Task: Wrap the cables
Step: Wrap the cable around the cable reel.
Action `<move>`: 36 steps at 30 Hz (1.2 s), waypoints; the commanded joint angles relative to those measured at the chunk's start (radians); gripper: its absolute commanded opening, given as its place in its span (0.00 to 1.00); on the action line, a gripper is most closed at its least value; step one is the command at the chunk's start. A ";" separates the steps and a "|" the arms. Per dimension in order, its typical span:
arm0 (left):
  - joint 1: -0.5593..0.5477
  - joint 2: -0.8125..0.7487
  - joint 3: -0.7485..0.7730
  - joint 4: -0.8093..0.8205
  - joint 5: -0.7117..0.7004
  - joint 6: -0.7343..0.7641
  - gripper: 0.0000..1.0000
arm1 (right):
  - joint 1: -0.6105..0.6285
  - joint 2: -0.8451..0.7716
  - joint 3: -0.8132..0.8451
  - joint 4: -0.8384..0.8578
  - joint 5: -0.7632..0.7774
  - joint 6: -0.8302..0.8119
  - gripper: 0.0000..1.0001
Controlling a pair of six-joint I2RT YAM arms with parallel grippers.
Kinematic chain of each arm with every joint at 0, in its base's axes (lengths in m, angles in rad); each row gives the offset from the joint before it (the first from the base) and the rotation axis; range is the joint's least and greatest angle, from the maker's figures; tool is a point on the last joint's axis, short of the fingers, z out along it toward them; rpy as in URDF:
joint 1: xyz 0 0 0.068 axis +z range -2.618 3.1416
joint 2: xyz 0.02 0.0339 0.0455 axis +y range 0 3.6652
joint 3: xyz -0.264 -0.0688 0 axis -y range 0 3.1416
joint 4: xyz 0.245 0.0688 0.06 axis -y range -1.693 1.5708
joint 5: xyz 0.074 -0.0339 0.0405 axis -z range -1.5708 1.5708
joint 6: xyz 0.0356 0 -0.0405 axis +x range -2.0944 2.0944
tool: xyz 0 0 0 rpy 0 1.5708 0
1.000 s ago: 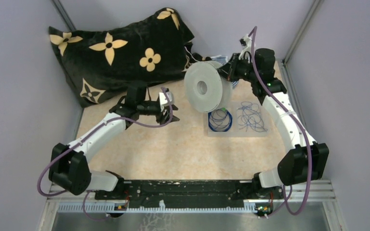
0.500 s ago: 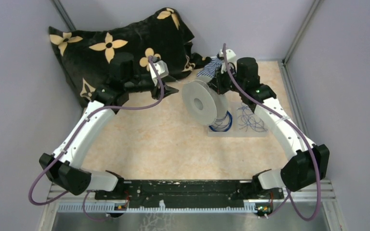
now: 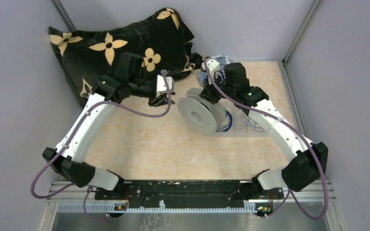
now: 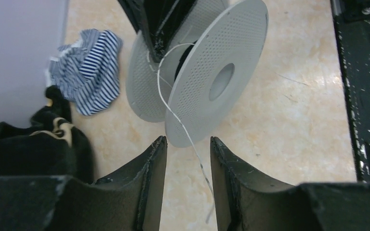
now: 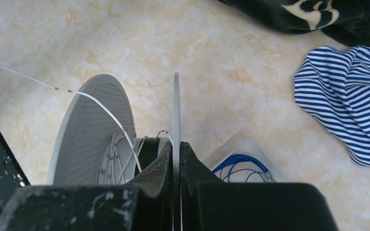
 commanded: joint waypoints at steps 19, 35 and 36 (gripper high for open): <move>-0.071 0.110 -0.086 -0.050 -0.163 0.034 0.23 | 0.039 -0.006 0.059 0.035 0.019 -0.069 0.00; -0.043 0.119 -0.157 0.091 -0.277 -0.003 0.00 | 0.039 -0.056 0.009 0.047 -0.027 -0.068 0.00; -0.034 0.120 -0.162 0.104 -0.267 -0.009 0.01 | 0.039 -0.066 0.004 0.047 -0.031 -0.070 0.00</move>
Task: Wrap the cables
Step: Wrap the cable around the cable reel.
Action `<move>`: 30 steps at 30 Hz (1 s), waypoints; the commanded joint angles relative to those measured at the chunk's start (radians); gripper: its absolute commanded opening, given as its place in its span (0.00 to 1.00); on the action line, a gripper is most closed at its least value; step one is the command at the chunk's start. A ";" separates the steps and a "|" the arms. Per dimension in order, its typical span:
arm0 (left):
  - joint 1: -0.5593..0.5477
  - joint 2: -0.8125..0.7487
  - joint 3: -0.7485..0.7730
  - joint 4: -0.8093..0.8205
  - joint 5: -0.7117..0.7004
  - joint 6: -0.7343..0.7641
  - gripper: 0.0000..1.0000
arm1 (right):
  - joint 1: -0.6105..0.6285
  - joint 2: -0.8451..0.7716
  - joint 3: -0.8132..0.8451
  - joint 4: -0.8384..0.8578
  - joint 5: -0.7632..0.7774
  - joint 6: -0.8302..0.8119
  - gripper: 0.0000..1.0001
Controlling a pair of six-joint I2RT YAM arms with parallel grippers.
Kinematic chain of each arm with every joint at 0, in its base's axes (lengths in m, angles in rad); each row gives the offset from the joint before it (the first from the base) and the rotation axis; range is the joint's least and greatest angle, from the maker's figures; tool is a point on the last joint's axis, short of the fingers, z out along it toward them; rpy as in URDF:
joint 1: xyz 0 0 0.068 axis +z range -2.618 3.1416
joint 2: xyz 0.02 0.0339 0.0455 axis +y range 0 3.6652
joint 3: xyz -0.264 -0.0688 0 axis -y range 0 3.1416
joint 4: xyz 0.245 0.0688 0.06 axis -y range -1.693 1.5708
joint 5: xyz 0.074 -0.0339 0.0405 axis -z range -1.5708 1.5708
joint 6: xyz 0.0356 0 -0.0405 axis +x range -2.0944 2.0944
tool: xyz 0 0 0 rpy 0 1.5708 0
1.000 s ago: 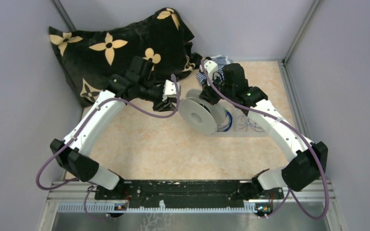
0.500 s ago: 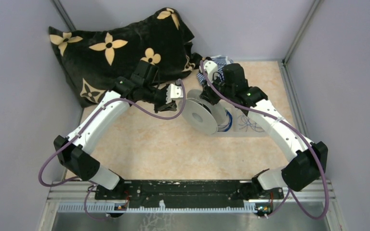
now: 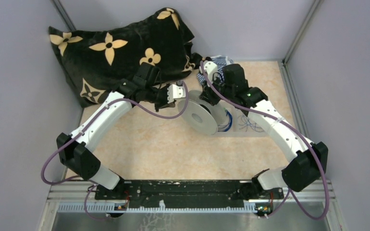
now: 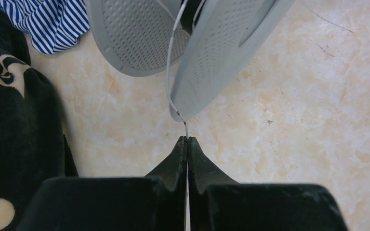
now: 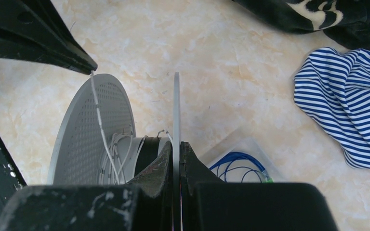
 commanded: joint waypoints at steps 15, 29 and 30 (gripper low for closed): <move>0.114 -0.061 -0.253 0.679 0.445 -0.510 0.01 | -0.109 -0.118 -0.055 0.271 -0.308 0.171 0.00; 0.115 -0.042 -0.635 1.896 0.672 -1.464 0.00 | -0.139 -0.072 -0.106 0.534 -0.488 0.463 0.00; 0.114 -0.035 -0.644 1.929 0.668 -1.494 0.00 | -0.143 -0.071 -0.109 0.551 -0.490 0.479 0.00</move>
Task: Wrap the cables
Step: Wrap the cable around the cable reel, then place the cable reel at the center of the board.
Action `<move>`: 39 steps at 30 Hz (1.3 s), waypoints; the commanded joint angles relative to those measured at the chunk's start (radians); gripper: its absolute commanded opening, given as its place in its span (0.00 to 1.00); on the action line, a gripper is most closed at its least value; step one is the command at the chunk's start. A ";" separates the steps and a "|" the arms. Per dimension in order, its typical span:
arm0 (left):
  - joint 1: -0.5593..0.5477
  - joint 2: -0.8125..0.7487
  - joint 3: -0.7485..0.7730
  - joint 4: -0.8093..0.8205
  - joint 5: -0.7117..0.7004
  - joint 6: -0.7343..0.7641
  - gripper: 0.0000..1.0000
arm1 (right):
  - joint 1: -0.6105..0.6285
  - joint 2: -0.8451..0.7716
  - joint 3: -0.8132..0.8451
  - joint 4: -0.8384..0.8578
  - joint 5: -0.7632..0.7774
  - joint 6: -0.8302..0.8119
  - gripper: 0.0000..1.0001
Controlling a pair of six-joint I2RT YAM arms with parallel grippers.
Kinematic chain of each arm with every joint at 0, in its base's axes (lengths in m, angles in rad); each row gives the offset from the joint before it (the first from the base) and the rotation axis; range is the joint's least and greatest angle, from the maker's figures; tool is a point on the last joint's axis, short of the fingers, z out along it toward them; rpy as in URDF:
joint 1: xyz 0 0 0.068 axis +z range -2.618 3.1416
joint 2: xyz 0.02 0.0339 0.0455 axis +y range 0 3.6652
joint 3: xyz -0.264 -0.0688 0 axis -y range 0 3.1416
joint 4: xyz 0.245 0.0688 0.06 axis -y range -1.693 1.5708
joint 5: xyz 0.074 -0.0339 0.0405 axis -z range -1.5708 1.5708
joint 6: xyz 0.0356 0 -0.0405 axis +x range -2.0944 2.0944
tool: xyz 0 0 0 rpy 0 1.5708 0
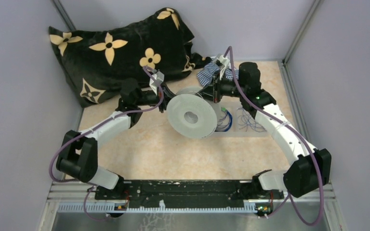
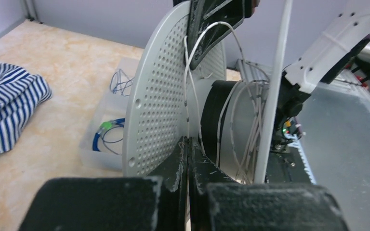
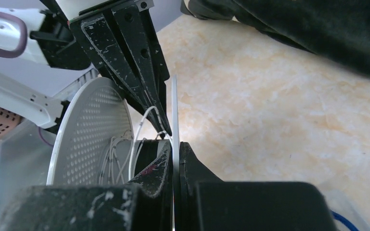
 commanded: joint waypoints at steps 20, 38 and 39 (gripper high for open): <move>-0.019 0.116 -0.165 0.631 0.086 -0.055 0.04 | -0.030 0.037 0.021 0.338 -0.140 0.274 0.00; 0.037 0.134 -0.157 0.680 0.215 -0.039 0.19 | -0.052 0.050 0.045 0.242 -0.122 0.193 0.00; 0.042 0.134 -0.157 0.686 0.217 -0.045 0.20 | -0.052 0.053 0.045 0.240 -0.122 0.191 0.00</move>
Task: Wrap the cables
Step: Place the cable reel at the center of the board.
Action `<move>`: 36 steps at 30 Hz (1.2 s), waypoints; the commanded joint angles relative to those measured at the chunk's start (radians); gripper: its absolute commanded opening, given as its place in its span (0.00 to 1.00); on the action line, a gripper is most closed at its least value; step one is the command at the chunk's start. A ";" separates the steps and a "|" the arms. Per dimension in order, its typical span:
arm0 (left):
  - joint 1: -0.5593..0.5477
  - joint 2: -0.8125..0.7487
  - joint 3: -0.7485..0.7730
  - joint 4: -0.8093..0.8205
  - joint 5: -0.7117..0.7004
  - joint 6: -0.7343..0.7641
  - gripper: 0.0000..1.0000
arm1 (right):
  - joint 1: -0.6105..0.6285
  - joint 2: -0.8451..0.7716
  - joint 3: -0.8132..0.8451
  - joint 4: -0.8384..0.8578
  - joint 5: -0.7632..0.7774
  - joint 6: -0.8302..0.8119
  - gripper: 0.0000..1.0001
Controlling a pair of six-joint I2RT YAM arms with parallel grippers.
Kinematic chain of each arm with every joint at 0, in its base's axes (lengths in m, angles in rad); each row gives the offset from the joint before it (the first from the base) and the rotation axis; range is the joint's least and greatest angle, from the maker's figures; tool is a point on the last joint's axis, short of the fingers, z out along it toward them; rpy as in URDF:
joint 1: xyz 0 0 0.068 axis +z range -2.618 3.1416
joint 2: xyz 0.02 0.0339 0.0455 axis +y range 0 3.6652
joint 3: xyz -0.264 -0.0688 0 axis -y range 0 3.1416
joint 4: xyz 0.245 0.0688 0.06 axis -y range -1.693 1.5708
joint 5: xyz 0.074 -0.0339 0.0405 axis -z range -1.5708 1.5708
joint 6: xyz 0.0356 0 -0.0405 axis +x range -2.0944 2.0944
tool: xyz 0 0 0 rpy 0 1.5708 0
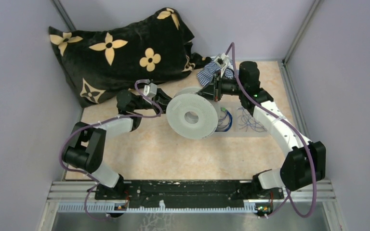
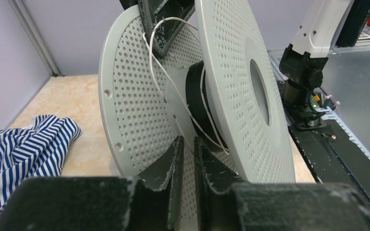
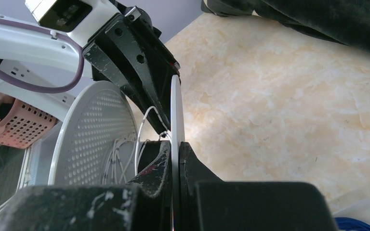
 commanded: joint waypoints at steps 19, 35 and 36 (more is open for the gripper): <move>0.123 0.014 -0.023 0.104 0.152 -0.064 0.42 | -0.016 0.008 0.096 0.057 0.050 -0.010 0.00; 0.243 -0.034 -0.059 0.136 0.165 -0.105 0.60 | -0.023 0.028 0.122 0.009 0.110 -0.036 0.00; 0.252 -0.036 -0.061 0.136 0.166 -0.104 0.61 | -0.023 0.032 0.128 0.004 0.114 -0.034 0.00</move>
